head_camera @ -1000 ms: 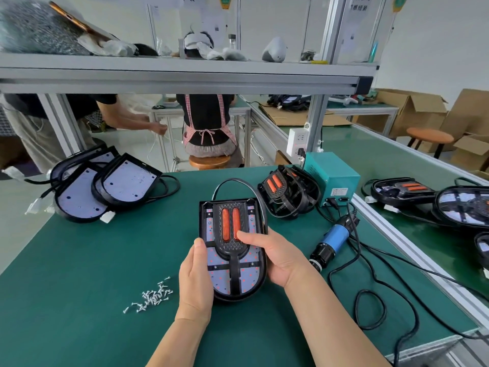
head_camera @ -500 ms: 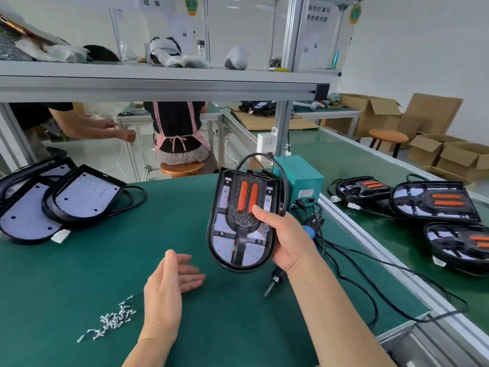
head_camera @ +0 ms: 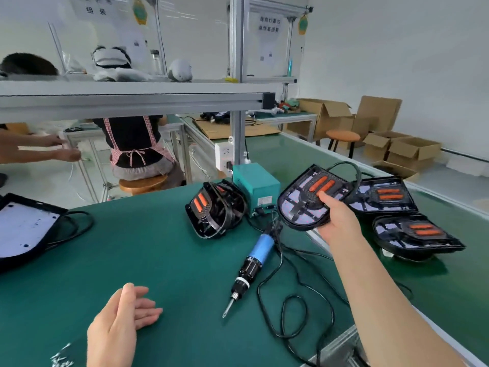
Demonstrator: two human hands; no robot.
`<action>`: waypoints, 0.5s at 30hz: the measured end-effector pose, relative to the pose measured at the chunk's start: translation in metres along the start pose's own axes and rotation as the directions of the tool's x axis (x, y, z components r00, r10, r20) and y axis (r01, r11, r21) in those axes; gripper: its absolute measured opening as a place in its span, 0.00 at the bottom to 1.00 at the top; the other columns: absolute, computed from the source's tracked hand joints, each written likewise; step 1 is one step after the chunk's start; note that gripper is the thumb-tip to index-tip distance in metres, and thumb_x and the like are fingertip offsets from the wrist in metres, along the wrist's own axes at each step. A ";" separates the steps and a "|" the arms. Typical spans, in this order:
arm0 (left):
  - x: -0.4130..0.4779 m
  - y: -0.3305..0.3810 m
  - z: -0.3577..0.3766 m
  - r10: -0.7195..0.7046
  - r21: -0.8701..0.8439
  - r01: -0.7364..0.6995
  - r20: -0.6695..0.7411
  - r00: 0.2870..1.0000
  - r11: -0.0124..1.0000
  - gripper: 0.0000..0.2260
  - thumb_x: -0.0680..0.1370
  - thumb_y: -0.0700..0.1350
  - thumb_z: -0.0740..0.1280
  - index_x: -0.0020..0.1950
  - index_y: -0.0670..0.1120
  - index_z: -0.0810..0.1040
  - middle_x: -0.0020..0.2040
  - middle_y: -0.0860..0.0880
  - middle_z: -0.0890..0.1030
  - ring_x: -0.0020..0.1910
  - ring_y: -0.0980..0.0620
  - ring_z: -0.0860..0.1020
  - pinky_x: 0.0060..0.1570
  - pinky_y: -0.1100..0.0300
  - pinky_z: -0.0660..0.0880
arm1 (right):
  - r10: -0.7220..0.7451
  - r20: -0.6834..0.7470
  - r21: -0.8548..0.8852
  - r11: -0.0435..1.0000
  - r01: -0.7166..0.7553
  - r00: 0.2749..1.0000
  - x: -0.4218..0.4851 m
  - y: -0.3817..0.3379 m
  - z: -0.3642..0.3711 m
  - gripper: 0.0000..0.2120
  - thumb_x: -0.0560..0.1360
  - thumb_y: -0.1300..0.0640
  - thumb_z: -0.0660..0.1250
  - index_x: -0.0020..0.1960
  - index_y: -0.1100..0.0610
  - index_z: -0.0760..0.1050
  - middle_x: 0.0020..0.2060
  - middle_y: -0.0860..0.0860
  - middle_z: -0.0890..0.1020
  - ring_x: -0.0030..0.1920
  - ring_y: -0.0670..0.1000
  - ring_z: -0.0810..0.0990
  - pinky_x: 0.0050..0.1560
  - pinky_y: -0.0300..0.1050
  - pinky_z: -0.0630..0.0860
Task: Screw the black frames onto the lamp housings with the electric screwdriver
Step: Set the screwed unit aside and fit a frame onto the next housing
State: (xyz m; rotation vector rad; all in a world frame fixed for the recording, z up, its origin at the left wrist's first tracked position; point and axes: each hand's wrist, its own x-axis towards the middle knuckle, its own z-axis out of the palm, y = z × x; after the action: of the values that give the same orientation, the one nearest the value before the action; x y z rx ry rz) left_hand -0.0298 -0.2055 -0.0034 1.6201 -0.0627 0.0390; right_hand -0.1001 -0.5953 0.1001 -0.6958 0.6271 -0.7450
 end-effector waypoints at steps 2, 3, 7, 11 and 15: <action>0.000 0.001 0.002 -0.006 0.032 0.006 0.009 1.000 0.999 0.17 0.84 0.50 0.59 0.45 0.44 0.83 0.37 0.41 0.85 0.35 0.42 0.86 0.36 0.51 0.84 | -0.009 -0.114 -0.009 1.000 0.009 0.993 0.019 -0.001 -0.013 0.16 0.78 0.66 0.69 0.66 0.61 0.78 0.58 0.60 0.84 0.54 0.60 0.84 0.53 0.59 0.81; 0.000 0.002 0.002 -0.006 0.039 0.005 0.014 1.000 0.999 0.17 0.84 0.49 0.60 0.45 0.43 0.83 0.36 0.42 0.85 0.35 0.42 0.86 0.34 0.54 0.83 | -0.017 -0.152 -0.015 1.000 0.015 0.988 0.027 -0.001 -0.019 0.16 0.77 0.67 0.70 0.65 0.62 0.78 0.55 0.59 0.84 0.49 0.59 0.85 0.43 0.55 0.82; -0.003 0.006 0.004 -0.001 0.060 -0.001 0.035 0.999 0.998 0.16 0.85 0.47 0.60 0.45 0.41 0.83 0.35 0.40 0.84 0.34 0.41 0.86 0.29 0.50 0.80 | -0.025 -0.276 -0.070 0.998 0.006 0.961 0.053 0.004 -0.033 0.20 0.74 0.70 0.70 0.65 0.66 0.75 0.48 0.60 0.83 0.41 0.59 0.83 0.35 0.51 0.79; -0.001 0.007 0.004 -0.029 0.070 0.025 0.054 0.998 0.997 0.16 0.84 0.45 0.61 0.45 0.39 0.82 0.37 0.38 0.84 0.34 0.41 0.86 0.27 0.51 0.81 | -0.075 -0.309 -0.105 0.993 0.044 0.948 0.075 0.009 -0.032 0.21 0.75 0.69 0.70 0.67 0.66 0.72 0.60 0.63 0.80 0.49 0.60 0.82 0.44 0.54 0.80; -0.001 0.008 0.006 -0.035 0.075 0.032 0.030 0.999 0.997 0.15 0.84 0.45 0.61 0.44 0.39 0.82 0.36 0.38 0.84 0.34 0.41 0.86 0.28 0.52 0.81 | -0.113 -0.340 -0.154 0.986 0.063 0.934 0.089 0.012 -0.025 0.21 0.77 0.67 0.69 0.68 0.64 0.70 0.62 0.62 0.79 0.57 0.61 0.82 0.56 0.57 0.80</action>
State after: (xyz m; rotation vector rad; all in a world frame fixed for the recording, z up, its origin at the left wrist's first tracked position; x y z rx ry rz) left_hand -0.0319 -0.2117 0.0045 1.6959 -0.0585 -0.0097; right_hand -0.0617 -0.6659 0.0524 -0.7308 0.9846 -0.9245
